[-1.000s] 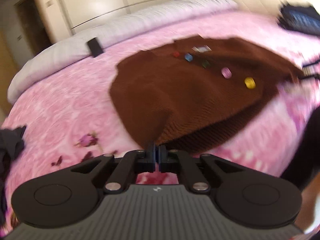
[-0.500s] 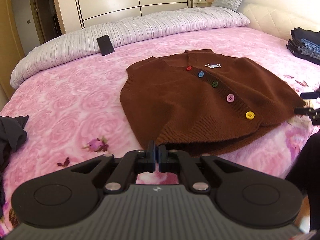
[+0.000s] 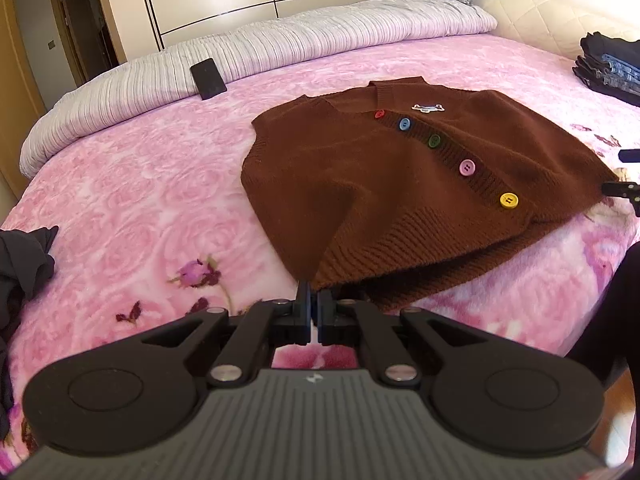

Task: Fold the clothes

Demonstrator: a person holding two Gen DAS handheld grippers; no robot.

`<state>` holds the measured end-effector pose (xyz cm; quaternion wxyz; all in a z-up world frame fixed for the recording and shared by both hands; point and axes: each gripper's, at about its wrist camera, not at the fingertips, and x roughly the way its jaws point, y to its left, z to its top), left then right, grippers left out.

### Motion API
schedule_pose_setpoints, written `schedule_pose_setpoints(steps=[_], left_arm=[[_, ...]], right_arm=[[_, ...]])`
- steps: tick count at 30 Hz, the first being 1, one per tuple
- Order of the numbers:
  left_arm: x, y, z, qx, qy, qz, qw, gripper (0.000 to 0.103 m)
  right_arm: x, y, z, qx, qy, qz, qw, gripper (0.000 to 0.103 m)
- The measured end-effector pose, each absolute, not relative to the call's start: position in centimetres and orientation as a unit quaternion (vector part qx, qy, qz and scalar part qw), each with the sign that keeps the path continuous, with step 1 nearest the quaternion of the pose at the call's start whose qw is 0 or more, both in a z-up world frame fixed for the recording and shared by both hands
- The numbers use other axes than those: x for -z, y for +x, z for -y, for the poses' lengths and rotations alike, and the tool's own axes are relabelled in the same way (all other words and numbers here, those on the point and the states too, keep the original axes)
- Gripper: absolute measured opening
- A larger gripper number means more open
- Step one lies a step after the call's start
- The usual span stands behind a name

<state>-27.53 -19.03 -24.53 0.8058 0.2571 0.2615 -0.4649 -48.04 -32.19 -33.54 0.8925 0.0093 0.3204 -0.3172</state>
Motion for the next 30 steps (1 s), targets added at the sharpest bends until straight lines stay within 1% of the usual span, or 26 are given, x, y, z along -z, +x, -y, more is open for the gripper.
schedule_pose_setpoints(steps=[8, 14, 18, 21, 23, 25, 27, 30], left_arm=[[24.7, -27.1, 18.6, 0.476, 0.255, -0.263, 0.799, 0.002], [24.7, -27.2, 18.6, 0.483, 0.258, -0.258, 0.796, 0.002], [24.8, -27.3, 18.5, 0.490, 0.266, -0.252, 0.791, 0.002], [25.0, -27.1, 18.4, 0.493, 0.265, -0.255, 0.788, 0.002], [25.2, -26.9, 18.3, 0.495, 0.264, -0.257, 0.787, 0.002], [25.3, -26.8, 18.2, 0.496, 0.262, -0.258, 0.786, 0.002], [25.3, -26.8, 18.1, 0.498, 0.262, -0.257, 0.786, 0.002], [25.3, -26.9, 18.0, 0.499, 0.261, -0.256, 0.785, 0.002]], right_arm=[[33.8, -48.4, 31.5, 0.310, -0.018, -0.342, 0.887, 0.083], [33.1, -48.4, 32.8, 0.360, 0.044, -0.302, 0.882, 0.083], [33.2, -48.2, 32.1, 0.348, 0.035, -0.314, 0.883, 0.083], [34.0, -47.7, 30.9, 0.327, -0.001, -0.345, 0.880, 0.083], [34.4, -47.3, 30.7, 0.330, -0.005, -0.350, 0.877, 0.083], [34.4, -47.3, 31.4, 0.343, 0.020, -0.337, 0.877, 0.083], [34.2, -47.4, 32.1, 0.360, 0.046, -0.319, 0.876, 0.080], [33.0, -47.9, 32.0, 0.375, 0.049, -0.282, 0.881, 0.079]])
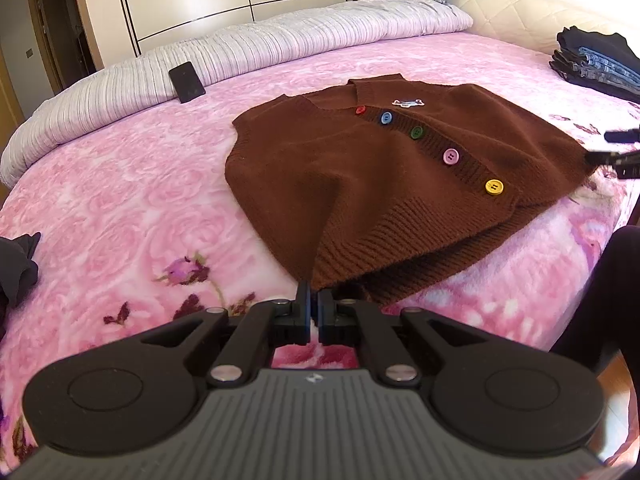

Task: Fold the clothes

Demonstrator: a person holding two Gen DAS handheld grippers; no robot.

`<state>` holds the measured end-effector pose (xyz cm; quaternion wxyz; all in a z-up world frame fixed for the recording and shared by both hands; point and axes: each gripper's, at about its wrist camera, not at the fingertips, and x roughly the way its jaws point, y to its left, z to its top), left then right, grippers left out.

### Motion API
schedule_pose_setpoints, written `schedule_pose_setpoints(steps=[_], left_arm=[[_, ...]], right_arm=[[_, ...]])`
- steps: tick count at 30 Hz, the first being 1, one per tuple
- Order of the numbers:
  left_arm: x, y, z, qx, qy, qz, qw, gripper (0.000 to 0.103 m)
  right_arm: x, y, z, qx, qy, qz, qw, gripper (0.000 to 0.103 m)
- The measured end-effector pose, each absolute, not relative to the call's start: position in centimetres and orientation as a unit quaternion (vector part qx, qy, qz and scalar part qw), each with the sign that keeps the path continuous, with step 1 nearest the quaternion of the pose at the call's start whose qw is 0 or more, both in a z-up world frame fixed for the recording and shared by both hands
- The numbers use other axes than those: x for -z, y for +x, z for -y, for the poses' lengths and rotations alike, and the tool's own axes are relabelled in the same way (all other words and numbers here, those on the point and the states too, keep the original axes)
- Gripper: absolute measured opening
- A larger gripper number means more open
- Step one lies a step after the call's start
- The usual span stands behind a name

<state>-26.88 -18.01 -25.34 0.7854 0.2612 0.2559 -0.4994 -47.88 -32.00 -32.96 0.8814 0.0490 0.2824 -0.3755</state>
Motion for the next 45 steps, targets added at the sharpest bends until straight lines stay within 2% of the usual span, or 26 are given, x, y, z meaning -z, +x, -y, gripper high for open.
schedule_pose_setpoints(steps=[3, 10, 13, 19, 33, 37, 40, 45], left_arm=[[25.5, -26.9, 18.0, 0.500, 0.261, -0.258, 0.784, 0.002], [25.8, -26.9, 18.0, 0.501, 0.263, -0.260, 0.783, 0.003], [25.9, -26.8, 18.1, 0.500, 0.264, -0.261, 0.782, 0.003], [25.7, -27.0, 18.3, 0.500, 0.267, -0.257, 0.783, 0.003], [26.2, -27.2, 18.9, 0.486, 0.275, -0.263, 0.787, 0.003], [25.3, -27.2, 18.9, 0.481, 0.276, -0.247, 0.795, 0.002], [24.7, -27.2, 18.9, 0.485, 0.284, -0.241, 0.791, 0.002], [26.1, -28.2, 19.2, 0.484, 0.329, -0.237, 0.775, 0.002]], right_arm=[[32.5, -47.8, 31.9, 0.378, 0.043, -0.278, 0.882, 0.079], [34.4, -46.8, 30.6, 0.353, -0.011, -0.354, 0.866, 0.080], [34.9, -46.8, 31.3, 0.370, 0.007, -0.343, 0.863, 0.082], [32.9, -47.4, 31.0, 0.386, 0.014, -0.268, 0.883, 0.081], [35.0, -46.0, 32.6, 0.382, 0.018, -0.299, 0.874, 0.080], [34.8, -46.5, 34.0, 0.414, -0.030, -0.317, 0.853, 0.059], [33.6, -48.3, 35.1, 0.467, -0.074, -0.312, 0.824, 0.058], [34.3, -49.8, 36.0, 0.454, -0.054, -0.336, 0.823, 0.057]])
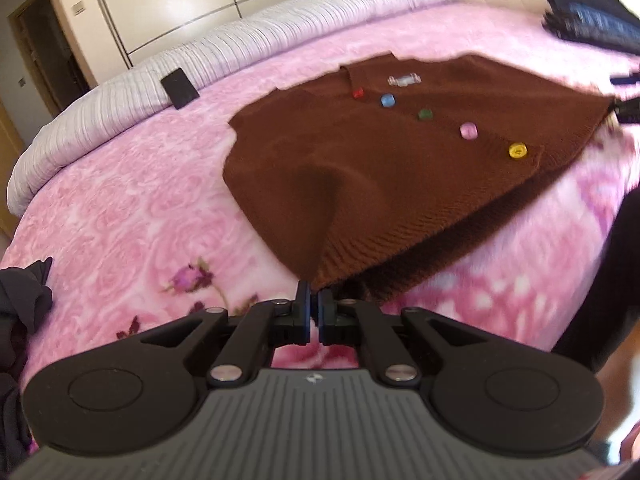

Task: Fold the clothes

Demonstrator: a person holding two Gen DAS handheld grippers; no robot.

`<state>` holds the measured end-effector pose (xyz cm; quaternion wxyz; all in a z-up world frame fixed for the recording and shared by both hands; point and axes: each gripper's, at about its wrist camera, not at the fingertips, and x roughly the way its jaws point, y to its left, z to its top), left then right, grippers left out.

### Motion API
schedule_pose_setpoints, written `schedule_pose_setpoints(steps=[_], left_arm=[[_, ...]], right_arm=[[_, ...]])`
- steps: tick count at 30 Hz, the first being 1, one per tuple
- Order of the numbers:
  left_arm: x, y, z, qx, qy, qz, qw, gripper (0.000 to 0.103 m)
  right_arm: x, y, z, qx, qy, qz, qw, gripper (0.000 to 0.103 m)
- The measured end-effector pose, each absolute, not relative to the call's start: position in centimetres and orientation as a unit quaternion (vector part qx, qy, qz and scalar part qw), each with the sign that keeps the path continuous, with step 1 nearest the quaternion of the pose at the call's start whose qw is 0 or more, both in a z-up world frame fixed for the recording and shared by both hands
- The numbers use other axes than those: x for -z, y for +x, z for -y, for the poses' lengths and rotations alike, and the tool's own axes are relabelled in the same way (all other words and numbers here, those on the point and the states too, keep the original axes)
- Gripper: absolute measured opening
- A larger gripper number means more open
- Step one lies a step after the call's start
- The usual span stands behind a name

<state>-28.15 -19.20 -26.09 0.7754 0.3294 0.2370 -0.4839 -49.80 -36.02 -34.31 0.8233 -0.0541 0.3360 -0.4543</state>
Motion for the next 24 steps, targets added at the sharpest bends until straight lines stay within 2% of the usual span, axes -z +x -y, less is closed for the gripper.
schedule_pose_setpoints(steps=[4, 10, 13, 15, 18, 24], left_arm=[[27.4, -28.9, 18.8, 0.473, 0.354, -0.240, 0.770, 0.003], [27.9, -29.5, 18.3, 0.475, 0.362, -0.242, 0.765, 0.003], [27.6, -30.1, 17.8, 0.481, 0.365, -0.239, 0.761, 0.006], [27.4, -30.5, 17.0, 0.484, 0.372, -0.238, 0.756, 0.013], [27.0, -30.6, 15.5, 0.478, 0.371, -0.239, 0.759, 0.013], [24.8, -28.6, 13.2, 0.462, 0.311, -0.243, 0.794, 0.013]], right_arm=[[34.9, -50.0, 35.7, 0.447, -0.040, -0.337, 0.827, 0.057], [34.5, -51.2, 35.9, 0.436, -0.010, -0.335, 0.835, 0.066], [33.9, -51.9, 35.3, 0.427, 0.006, -0.335, 0.840, 0.068], [33.8, -52.1, 34.3, 0.421, 0.006, -0.341, 0.841, 0.070], [33.5, -53.0, 33.3, 0.418, 0.023, -0.342, 0.841, 0.070], [30.6, -52.1, 29.6, 0.363, 0.022, -0.278, 0.889, 0.070]])
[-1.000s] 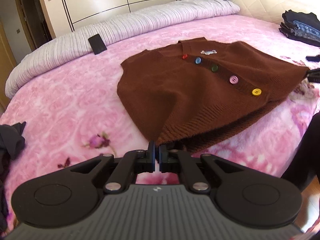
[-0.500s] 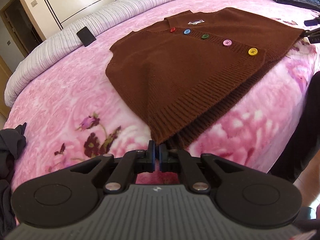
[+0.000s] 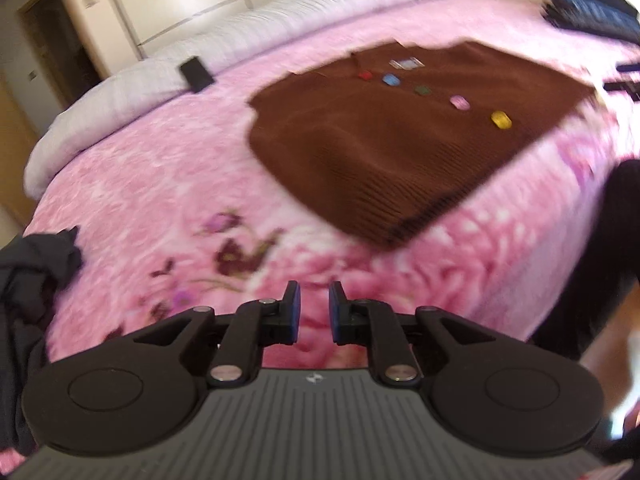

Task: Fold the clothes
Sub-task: 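Release the hem with the left gripper and withdraw both grippers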

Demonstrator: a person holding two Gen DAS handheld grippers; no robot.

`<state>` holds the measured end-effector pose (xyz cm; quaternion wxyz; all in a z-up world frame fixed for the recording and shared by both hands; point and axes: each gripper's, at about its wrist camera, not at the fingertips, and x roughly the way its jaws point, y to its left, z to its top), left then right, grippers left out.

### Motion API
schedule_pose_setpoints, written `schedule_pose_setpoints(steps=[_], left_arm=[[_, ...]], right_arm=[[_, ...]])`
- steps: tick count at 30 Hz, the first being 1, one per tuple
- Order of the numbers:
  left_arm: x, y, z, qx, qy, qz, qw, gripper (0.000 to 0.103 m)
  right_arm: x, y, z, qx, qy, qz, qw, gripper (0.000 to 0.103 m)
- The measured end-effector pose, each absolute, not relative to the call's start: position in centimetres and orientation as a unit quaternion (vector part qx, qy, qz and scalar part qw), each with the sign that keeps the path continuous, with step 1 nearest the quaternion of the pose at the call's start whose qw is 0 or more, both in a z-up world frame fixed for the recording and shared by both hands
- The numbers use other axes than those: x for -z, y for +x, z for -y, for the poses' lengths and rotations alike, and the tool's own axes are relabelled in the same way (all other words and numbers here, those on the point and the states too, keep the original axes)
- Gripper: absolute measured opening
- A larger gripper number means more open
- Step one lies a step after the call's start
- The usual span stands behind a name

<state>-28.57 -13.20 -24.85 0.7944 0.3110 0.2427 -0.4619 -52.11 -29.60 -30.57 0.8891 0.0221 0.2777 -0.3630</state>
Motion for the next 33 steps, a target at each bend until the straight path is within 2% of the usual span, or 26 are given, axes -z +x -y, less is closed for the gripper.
schedule_pose_setpoints(steps=[6, 8, 11, 15, 19, 27, 30, 33], left_arm=[[24.5, -27.2, 16.0, 0.485, 0.276, -0.242, 0.794, 0.013], [25.3, -27.4, 17.5, 0.502, 0.277, -0.246, 0.781, 0.013], [26.4, -28.2, 19.2, 0.526, 0.280, -0.253, 0.762, 0.013], [28.0, -30.6, 20.1, 0.539, 0.344, -0.227, 0.734, 0.012], [27.1, -30.6, 18.9, 0.536, 0.346, -0.226, 0.736, 0.018], [25.6, -28.7, 19.9, 0.536, 0.284, -0.235, 0.760, 0.018], [27.0, -29.0, 21.6, 0.547, 0.299, -0.254, 0.739, 0.019], [28.0, -30.0, 22.0, 0.545, 0.330, -0.236, 0.734, 0.019]], right_arm=[[29.9, -45.3, 27.2, 0.249, 0.033, -0.279, 0.927, 0.070], [30.1, -42.9, 26.7, 0.208, 0.049, -0.286, 0.934, 0.065], [30.7, -40.0, 25.9, 0.175, 0.055, -0.298, 0.937, 0.063], [32.1, -37.4, 25.8, 0.154, 0.052, -0.335, 0.928, 0.063], [32.8, -37.7, 26.6, 0.158, 0.062, -0.360, 0.917, 0.063], [32.0, -40.1, 28.5, 0.223, 0.080, -0.336, 0.912, 0.063], [32.5, -40.3, 29.8, 0.236, 0.096, -0.352, 0.901, 0.063], [32.6, -40.9, 30.6, 0.244, 0.109, -0.361, 0.894, 0.063]])
